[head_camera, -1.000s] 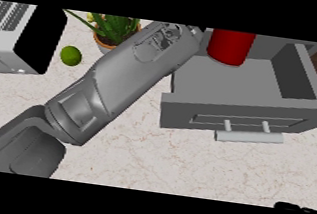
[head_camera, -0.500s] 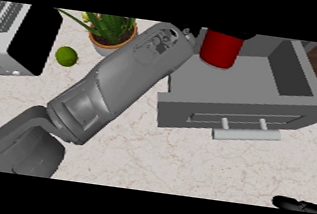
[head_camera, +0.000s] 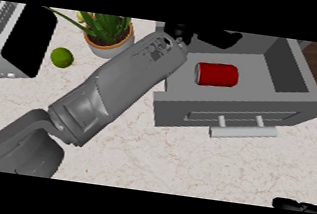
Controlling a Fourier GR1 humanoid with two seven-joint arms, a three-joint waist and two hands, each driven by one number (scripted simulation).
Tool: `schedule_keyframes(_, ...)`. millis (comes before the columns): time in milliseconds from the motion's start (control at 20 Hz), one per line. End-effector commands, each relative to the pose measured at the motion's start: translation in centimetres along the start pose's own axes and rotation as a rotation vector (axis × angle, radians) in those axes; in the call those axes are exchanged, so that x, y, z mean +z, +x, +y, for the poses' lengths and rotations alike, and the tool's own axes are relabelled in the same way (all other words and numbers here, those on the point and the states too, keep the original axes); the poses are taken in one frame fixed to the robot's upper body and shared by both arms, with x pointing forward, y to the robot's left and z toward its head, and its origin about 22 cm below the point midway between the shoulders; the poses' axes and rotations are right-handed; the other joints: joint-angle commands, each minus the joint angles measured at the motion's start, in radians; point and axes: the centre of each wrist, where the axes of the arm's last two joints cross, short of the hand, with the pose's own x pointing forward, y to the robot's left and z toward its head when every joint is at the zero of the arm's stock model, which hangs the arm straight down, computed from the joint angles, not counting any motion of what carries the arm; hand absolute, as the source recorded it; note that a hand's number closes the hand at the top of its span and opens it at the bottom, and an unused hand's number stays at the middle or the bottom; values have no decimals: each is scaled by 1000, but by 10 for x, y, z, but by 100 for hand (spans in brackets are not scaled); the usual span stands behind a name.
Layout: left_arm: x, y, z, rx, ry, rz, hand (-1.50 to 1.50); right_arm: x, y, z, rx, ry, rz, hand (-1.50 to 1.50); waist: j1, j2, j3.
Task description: Pick up the can, place it into the drawer and close the drawer
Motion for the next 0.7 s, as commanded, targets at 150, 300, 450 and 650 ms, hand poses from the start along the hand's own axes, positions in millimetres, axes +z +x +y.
schedule_keyframes(150, 7, -13, -3, -6, 49, 6, -150, 4, 3, 1, 5, -3, -12, -150, -8, 0, 0)
schedule_keyframes(300, 4, -10, -2, 3, 79, 7, -150, 1, 5, 8, 5, 0, -21, -150, -1, 2, 0)
schedule_keyframes(450, 5, -13, -1, 42, 86, 17, -150, 0, 20, 2, 82, 25, -55, -150, -7, 3, -1)
schedule_keyframes(650, 8, -17, -3, 73, 101, 40, -150, 6, 18, -6, 241, 64, -130, -150, -10, 2, 0)
